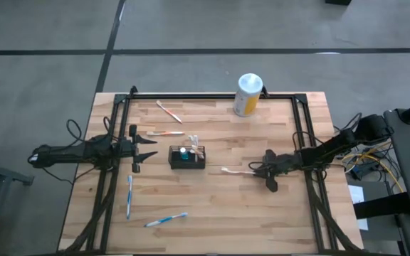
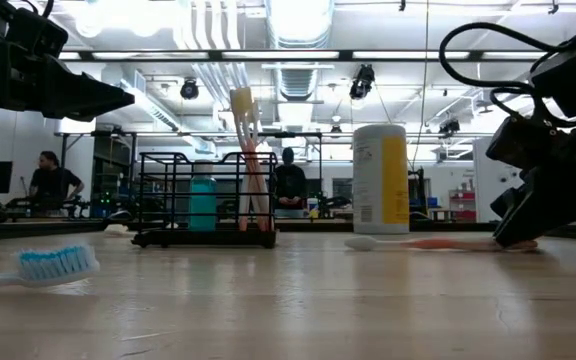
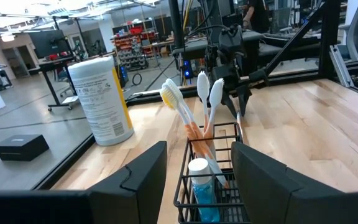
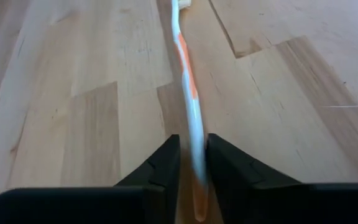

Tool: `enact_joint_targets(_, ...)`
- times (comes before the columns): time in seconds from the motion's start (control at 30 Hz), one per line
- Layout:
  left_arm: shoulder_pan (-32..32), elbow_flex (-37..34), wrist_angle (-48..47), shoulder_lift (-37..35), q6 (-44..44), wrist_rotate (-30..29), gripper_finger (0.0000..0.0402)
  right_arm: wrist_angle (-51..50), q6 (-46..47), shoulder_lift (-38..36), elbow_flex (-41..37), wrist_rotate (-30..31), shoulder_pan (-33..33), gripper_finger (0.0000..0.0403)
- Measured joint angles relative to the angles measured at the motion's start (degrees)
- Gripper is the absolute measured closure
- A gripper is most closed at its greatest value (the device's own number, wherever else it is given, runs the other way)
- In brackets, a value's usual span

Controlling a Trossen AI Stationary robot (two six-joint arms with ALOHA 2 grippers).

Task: Pick & Place toothbrushing station
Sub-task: Put the orange toothbrush into the right section of the wire organizer

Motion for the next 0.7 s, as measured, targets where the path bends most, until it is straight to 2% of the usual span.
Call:
enact_joint_targets(0.27,0.0,0.0,0.0,0.0,0.0,0.0,0.0215,0.1,-0.8,-2.4,0.0,1.8,0.0,0.0275)
enact_joint_targets(0.5,0.0,0.0,0.0,0.0,0.0,0.0,0.0215,0.5,-10.6,-7.2,2.2,5.7,0.0,0.0261)
enact_joint_targets(0.7,0.0,0.0,0.0,0.0,0.0,0.0,0.0215,-5.6,-18.8,-6.8,9.9,6.7,0.0,0.0257)
